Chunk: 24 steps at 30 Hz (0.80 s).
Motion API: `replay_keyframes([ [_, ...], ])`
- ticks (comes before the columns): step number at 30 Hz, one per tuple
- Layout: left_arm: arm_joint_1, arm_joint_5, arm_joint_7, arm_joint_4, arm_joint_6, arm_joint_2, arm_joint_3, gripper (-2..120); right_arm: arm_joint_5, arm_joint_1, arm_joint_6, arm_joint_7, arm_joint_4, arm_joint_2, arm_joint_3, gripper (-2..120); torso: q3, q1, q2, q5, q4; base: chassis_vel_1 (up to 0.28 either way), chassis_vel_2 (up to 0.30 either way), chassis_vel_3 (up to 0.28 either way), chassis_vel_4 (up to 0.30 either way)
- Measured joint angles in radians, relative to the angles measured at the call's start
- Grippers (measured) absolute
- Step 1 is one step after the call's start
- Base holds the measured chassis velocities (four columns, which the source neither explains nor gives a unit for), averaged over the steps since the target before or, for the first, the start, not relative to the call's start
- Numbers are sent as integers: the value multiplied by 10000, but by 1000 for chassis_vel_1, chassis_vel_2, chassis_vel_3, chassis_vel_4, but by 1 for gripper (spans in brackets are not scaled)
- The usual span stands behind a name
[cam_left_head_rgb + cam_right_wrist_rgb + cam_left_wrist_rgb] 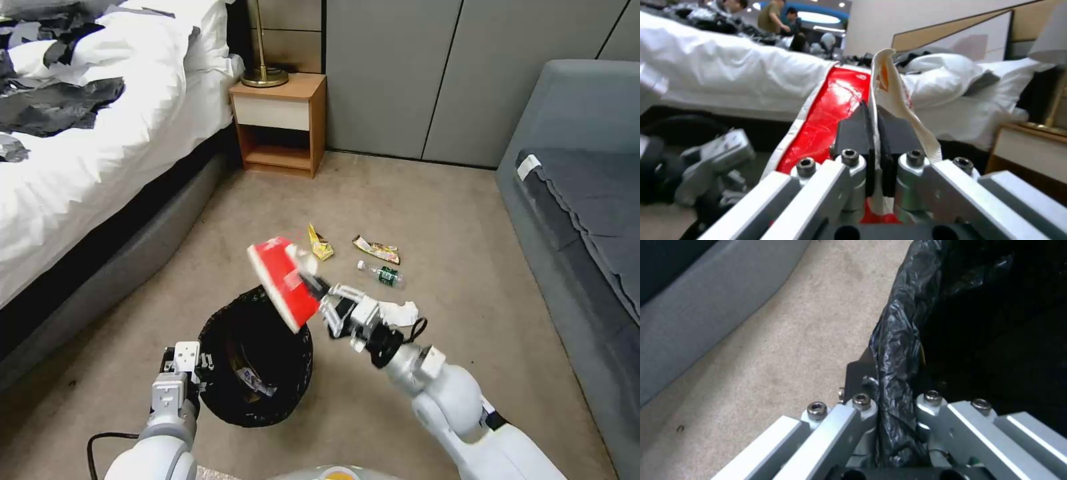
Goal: Pick up the trash bin, then pick up the garbage from the floor and place it into the trash bin.
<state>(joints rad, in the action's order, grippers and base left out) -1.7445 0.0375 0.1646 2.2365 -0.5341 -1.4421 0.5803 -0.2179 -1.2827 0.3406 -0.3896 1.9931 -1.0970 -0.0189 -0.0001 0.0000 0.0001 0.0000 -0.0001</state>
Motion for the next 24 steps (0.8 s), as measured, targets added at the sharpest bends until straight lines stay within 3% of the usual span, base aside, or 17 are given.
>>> replay_keyframes([
  [5, 0, -33, -7, 26, -1, -25, -47, 3, 165, 57, 89, -29, -662, 116, 396, 0, 0, 1, 0, 0, 0, 0, 0, 0, 0],
  [20, -4, -140, -5, 35, 10, -96, -209, 3, 618, 725, 63, 114, -2684, -533, 1452, 2, 1, 1, 0, 0, 1, 0, 0, 0, 0],
  [24, -8, -198, -5, 35, 15, -132, -291, 3, 730, 870, -47, 269, -2870, -598, 1693, 14, 1, 0, 0, 0, 1, 0, 0, 0, 0],
])
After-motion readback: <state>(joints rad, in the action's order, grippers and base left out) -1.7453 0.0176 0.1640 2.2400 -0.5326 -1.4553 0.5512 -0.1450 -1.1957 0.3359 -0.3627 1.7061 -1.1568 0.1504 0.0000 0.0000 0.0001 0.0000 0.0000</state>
